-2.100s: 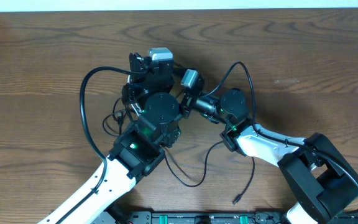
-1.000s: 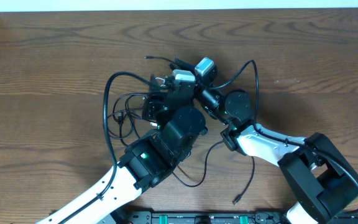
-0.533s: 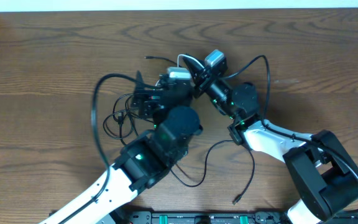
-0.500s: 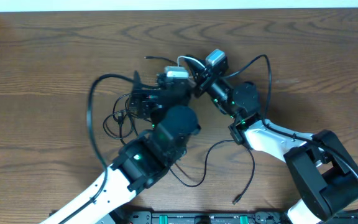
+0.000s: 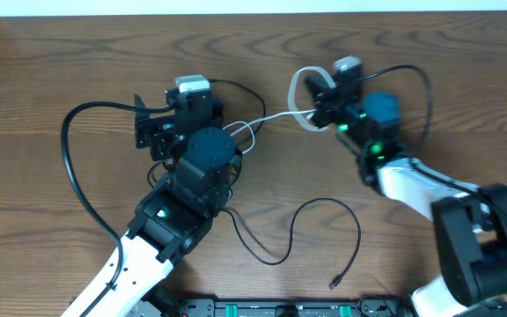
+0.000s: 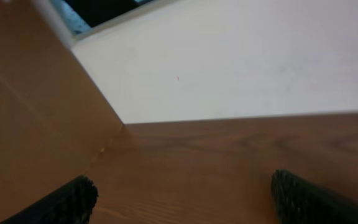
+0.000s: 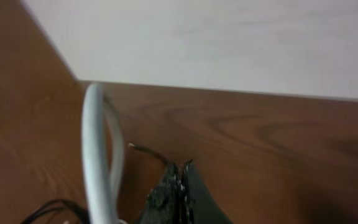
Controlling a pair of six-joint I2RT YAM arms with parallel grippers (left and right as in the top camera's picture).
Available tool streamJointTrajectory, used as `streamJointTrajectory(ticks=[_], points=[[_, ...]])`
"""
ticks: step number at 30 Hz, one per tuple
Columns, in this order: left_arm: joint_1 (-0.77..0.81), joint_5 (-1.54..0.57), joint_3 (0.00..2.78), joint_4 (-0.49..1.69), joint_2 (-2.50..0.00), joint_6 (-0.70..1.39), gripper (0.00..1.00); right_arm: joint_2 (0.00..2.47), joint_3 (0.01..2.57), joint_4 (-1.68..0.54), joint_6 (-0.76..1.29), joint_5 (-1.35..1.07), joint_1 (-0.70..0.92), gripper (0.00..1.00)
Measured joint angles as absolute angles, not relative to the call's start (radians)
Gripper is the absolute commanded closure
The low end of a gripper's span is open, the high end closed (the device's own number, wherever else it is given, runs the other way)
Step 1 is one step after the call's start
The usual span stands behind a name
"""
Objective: Untangle cables
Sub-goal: 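Pull the white cable rightward with the right gripper, stretching it out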
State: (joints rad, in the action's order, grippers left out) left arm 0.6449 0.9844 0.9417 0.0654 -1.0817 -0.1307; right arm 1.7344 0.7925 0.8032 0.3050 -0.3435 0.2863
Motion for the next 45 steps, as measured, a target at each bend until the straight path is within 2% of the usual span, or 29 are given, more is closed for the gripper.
streamJointTrajectory(ticks=[11,18,23,33,41,45], points=[[0.644,0.767,0.942,0.315,-1.098,0.017,0.09,1.331,0.794,0.533,0.317,-0.387,-0.020,0.99],[0.644,0.633,0.942,0.358,-1.205,0.083,0.09,1.121,0.796,0.350,0.287,-0.370,-0.227,0.99],[0.644,0.551,0.942,0.359,-1.304,0.109,0.09,1.016,0.796,0.310,0.256,-0.367,-0.336,0.99],[0.644,0.487,0.942,0.360,-1.463,0.127,0.09,0.982,0.796,0.242,0.210,-0.366,-0.491,0.99],[0.644,0.461,0.942,0.360,-1.476,0.130,0.09,0.982,0.796,0.249,0.196,-0.365,-0.602,0.99],[0.644,0.404,0.942,0.359,-1.476,0.131,0.09,0.982,0.796,0.252,0.253,-0.336,-0.653,0.99]])
